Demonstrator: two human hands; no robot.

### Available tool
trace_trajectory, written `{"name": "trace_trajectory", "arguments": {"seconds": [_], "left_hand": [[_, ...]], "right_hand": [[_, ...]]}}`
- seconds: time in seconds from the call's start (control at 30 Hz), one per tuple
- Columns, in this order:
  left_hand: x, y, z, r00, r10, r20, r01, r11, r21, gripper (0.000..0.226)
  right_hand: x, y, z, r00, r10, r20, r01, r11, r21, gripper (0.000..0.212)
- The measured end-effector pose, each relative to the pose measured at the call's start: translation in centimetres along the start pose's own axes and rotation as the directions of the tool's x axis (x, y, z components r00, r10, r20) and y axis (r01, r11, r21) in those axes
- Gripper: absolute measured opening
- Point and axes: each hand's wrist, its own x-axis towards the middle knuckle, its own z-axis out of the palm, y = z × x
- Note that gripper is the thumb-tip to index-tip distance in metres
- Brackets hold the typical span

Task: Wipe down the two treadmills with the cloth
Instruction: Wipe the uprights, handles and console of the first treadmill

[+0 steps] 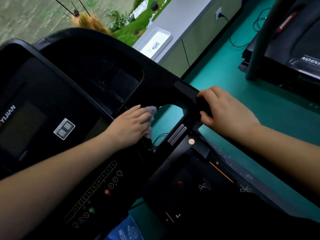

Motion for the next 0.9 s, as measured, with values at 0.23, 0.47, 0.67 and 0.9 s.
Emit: {"name": "trace_trajectory", "arguments": {"seconds": [0.23, 0.47, 0.67, 0.9], "left_hand": [[5.7, -3.3, -1.4, 0.955, 0.281, 0.093, -0.292, 0.946, 0.14, 0.039], [1.8, -3.5, -2.3, 0.951, 0.287, 0.112, -0.29, 0.957, 0.014, 0.037], [8.0, -3.3, -1.5, 0.933, 0.36, 0.006, -0.355, 0.917, 0.184, 0.03], [0.4, -1.8, -1.7, 0.989, 0.132, 0.068, -0.13, 0.991, -0.025, 0.044]], "right_hand": [[-0.2, 0.3, 0.1, 1.0, -0.013, -0.02, 0.013, 1.0, 0.004, 0.043], [0.0, 0.3, 0.0, 1.0, -0.006, -0.01, 0.006, 1.0, 0.008, 0.041], [-0.1, 0.2, -0.2, 1.0, 0.0, -0.001, 0.0, 1.0, 0.01, 0.04], [0.0, 0.3, -0.1, 1.0, -0.016, -0.008, 0.016, 1.0, 0.012, 0.04]]}}
